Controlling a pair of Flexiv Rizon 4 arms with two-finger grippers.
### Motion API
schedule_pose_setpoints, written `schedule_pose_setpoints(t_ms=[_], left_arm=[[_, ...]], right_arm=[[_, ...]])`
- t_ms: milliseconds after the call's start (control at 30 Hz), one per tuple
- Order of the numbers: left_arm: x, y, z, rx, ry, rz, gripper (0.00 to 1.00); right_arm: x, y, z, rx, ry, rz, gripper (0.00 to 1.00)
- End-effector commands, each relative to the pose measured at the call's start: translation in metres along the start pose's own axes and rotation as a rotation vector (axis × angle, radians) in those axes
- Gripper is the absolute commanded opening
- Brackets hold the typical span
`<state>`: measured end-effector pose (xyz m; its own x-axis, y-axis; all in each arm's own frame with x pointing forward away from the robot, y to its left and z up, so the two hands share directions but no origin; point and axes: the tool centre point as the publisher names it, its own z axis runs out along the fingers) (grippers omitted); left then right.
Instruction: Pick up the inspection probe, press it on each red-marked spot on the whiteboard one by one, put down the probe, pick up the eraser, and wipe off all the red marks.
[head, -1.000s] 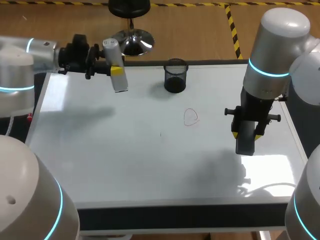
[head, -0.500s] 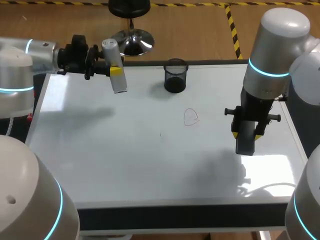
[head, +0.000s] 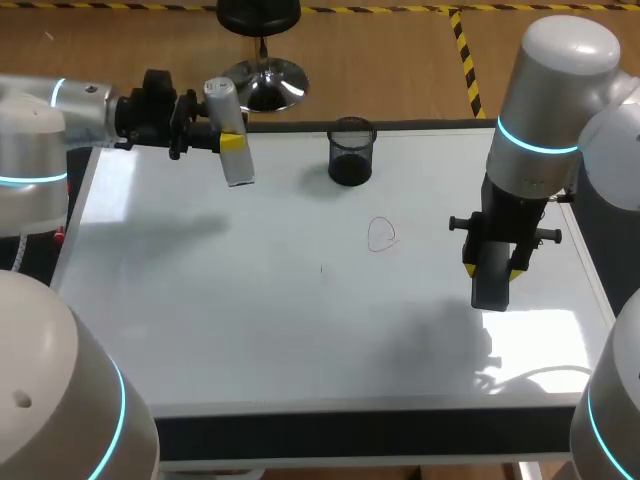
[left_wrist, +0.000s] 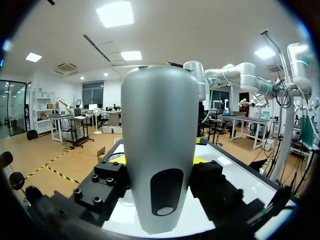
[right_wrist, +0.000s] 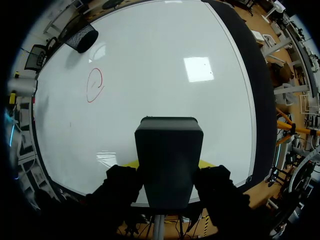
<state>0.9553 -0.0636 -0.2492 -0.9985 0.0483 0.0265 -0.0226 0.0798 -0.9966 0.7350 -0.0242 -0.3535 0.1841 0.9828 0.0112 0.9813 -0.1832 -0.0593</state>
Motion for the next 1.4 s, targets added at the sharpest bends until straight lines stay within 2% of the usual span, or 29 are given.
schedule_pose_setpoints(t_ms=[33, 433, 800, 967, 1133, 1400], left_arm=[[0.001, -0.002, 0.000, -0.001, -0.003, 0.001, 0.00], [0.001, -0.002, 0.000, -0.001, -0.003, 0.001, 0.00], [0.001, -0.002, 0.000, -0.001, -0.003, 0.001, 0.00], [0.001, -0.002, 0.000, -0.001, -0.003, 0.001, 0.00], [0.001, -0.002, 0.000, -0.001, -0.003, 0.001, 0.00], [0.001, -0.002, 0.000, -0.001, -0.003, 0.001, 0.00]], right_arm=[[-0.001, 0.000, -0.001, 0.000, 0.002, -0.001, 0.00], [0.009, 0.007, 0.009, 0.014, 0.004, 0.008, 0.00], [0.043, 0.028, 0.009, -0.008, -0.031, -0.034, 0.00], [0.057, 0.042, 0.010, 0.009, -0.060, -0.037, 0.00], [0.068, 0.056, 0.010, 0.026, -0.041, -0.039, 0.00], [0.093, 0.075, 0.010, 0.039, -0.062, -0.086, 0.00]])
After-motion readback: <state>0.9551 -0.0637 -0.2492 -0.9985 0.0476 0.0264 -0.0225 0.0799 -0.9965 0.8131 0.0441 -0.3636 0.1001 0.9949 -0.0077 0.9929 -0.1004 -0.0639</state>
